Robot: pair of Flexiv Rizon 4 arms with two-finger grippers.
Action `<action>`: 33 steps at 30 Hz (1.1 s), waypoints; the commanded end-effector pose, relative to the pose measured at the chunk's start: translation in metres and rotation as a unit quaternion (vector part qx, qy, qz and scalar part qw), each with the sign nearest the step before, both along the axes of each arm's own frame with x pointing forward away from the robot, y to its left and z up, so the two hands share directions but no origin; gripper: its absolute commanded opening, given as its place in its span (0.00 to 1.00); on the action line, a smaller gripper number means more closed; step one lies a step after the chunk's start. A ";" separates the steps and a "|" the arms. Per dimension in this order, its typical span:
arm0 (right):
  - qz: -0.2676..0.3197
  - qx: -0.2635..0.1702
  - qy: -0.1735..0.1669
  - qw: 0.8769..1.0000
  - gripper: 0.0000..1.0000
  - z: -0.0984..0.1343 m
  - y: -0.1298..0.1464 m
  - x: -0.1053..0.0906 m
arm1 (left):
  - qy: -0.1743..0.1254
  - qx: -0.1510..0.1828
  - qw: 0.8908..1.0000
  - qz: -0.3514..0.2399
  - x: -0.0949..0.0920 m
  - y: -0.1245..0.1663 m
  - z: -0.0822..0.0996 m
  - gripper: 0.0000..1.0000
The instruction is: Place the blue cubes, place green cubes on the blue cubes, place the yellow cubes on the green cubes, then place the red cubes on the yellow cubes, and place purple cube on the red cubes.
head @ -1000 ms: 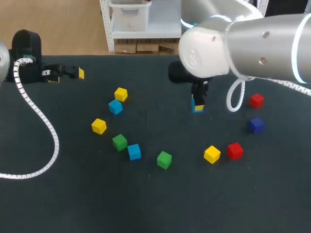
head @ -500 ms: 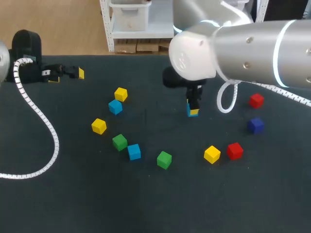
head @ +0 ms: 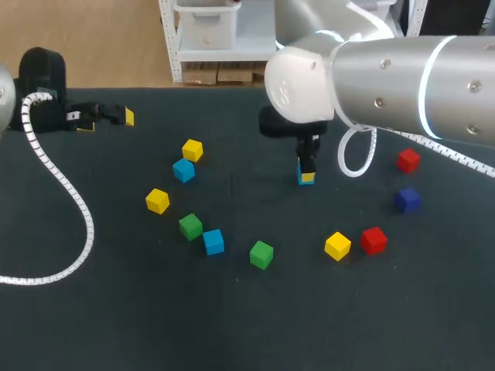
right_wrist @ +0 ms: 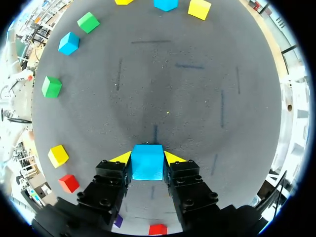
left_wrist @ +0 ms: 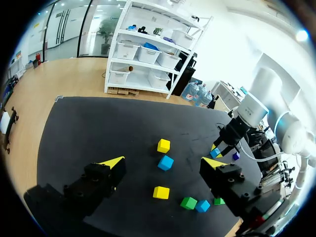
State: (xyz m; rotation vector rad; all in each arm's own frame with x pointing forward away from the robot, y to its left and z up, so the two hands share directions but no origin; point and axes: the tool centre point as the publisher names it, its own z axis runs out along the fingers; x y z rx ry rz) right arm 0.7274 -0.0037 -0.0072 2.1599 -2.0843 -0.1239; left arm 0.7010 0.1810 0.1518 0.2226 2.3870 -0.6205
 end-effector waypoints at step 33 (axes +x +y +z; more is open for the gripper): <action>-0.072 0.013 -0.004 0.997 1.00 0.037 0.010 -0.012 | -0.003 -0.004 1.000 -0.003 -0.001 0.002 -0.002 1.00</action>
